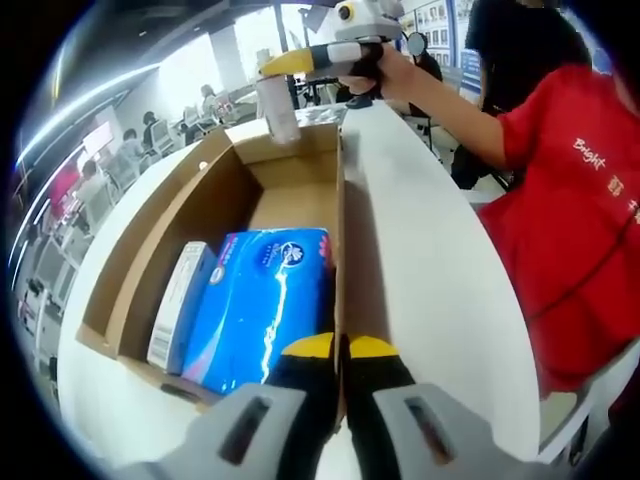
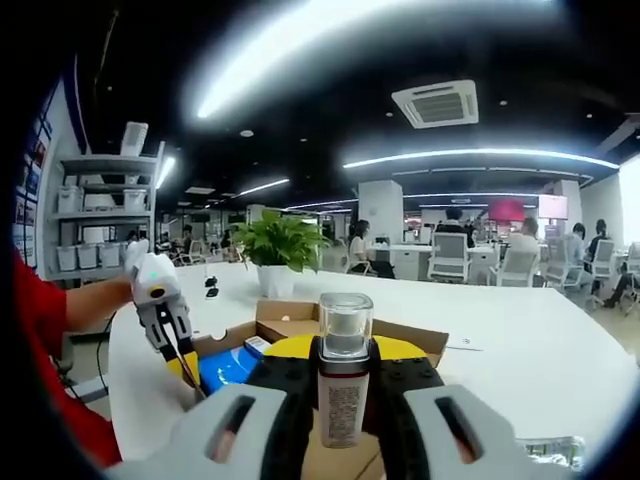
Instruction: Operate the shoe box by opening the lid, removing the specified soft item, and placing it in the target area until the item is outside and the box remains undamaged.
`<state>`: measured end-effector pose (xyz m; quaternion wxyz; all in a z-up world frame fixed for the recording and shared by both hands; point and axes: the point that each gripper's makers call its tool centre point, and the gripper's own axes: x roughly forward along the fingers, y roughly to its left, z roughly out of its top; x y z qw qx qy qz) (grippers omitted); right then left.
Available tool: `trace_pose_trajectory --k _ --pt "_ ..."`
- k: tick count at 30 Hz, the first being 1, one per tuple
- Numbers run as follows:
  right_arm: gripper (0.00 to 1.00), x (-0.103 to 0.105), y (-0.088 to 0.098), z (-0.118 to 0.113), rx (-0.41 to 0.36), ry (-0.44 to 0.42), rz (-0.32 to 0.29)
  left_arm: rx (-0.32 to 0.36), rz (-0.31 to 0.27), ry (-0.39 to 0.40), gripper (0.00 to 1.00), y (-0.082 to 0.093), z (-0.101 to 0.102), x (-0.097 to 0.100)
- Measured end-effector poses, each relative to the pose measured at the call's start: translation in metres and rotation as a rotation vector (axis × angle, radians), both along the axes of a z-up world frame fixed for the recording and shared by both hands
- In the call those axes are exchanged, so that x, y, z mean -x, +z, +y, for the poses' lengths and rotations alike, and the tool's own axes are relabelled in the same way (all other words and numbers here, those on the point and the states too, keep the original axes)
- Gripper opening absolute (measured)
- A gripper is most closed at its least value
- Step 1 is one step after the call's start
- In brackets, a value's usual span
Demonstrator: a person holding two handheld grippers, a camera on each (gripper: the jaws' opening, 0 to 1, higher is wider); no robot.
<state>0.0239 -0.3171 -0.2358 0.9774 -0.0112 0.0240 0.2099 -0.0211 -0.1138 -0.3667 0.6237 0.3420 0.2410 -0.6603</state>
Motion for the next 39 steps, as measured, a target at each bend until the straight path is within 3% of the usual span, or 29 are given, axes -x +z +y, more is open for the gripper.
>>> trace_pose_trajectory --k 4,16,24,39 --pt "0.19 0.002 0.004 -0.008 -0.024 -0.011 -0.008 -0.003 0.006 0.004 0.01 0.001 0.000 0.000" --pt "0.19 0.010 0.013 -0.016 0.000 -0.042 -0.038 -0.001 -0.001 0.007 0.01 0.002 -0.001 0.001" --pt "0.19 0.014 0.017 -0.028 -0.036 -0.048 -0.045 -0.005 0.006 0.009 0.01 0.003 -0.003 0.005" --pt "0.19 0.026 0.023 -0.046 -0.033 -0.096 -0.070 -0.002 0.004 0.011 0.01 -0.003 0.003 -0.005"
